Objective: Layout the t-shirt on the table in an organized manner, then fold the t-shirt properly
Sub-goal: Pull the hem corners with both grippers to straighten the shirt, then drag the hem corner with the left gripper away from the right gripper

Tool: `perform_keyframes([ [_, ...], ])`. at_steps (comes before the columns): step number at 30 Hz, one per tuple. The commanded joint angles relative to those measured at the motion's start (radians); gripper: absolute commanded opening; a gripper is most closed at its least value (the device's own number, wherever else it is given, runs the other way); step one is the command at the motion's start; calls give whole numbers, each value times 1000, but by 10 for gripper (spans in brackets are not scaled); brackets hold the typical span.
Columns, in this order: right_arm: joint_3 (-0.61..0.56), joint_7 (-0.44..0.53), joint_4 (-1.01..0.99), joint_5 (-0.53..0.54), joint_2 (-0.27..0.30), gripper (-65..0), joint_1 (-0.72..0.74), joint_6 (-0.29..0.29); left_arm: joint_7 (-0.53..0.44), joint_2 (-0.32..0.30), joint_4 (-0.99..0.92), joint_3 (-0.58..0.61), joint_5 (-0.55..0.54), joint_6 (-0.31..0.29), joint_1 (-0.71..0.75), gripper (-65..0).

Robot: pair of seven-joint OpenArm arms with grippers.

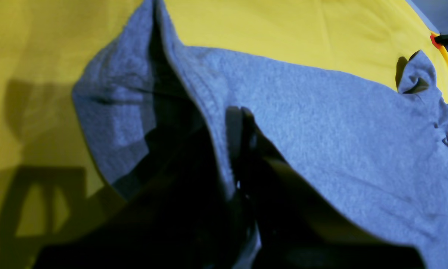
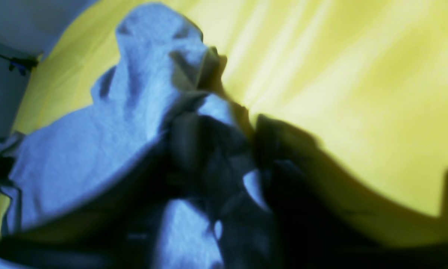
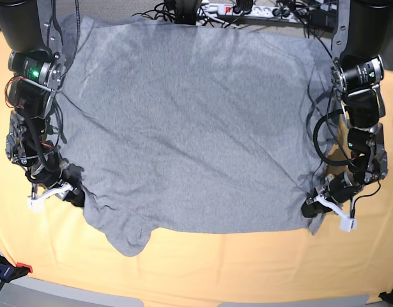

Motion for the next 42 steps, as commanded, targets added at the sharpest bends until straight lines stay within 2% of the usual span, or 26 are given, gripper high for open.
perform_keyframes([
  [1,-2,-19,13,-3,11,-630,20,-2,-24,-16,15,-2,-24,-8,-32,-650],
  [2,-2,-19,23,-3,11,-650,23,-2,-24,-16,15,-2,-23,-8,-32,-650],
  [9,-2,-23,189,-21,21,-650,31,-2,-24,-16,15,-2,-23,-8,-32,-650],
  [15,-2,-18,310,-125,23,-650,31,-2,-24,-16,15,-2,-23,-8,-32,-650],
  [19,-2,24,321,-239,23,-650,31,-130,-25,-16,15,-2,-23,-8,-32,-650],
  [23,-2,27,321,-325,23,-650,31,-307,-25,-16,15,-2,-23,-8,-32,-650],
  [26,-2,27,321,-351,23,-650,31,-387,-25,-16,15,-2,-23,-8,-32,-650],
  [29,-2,27,321,-347,23,-650,31,-380,-25,-16,15,-2,-23,-8,-32,-650],
  [33,-2,27,321,-311,23,-650,31,-286,-25,-18,15,-2,-23,-8,-32,-650],
  [36,-2,27,321,-311,23,-646,31,-278,-26,-29,15,-2,-24,-8,-38,-650],
  [37,-2,27,321,-315,23,-646,31,-303,-29,-35,15,-2,-27,-7,-40,-650],
  [40,-2,23,321,-344,23,-646,31,-466,-38,-55,16,-5,-35,-7,-43,-650],
  [42,-2,22,321,-365,22,-646,31,-544,-41,-64,16,-6,-35,-6,-42,-650],
])
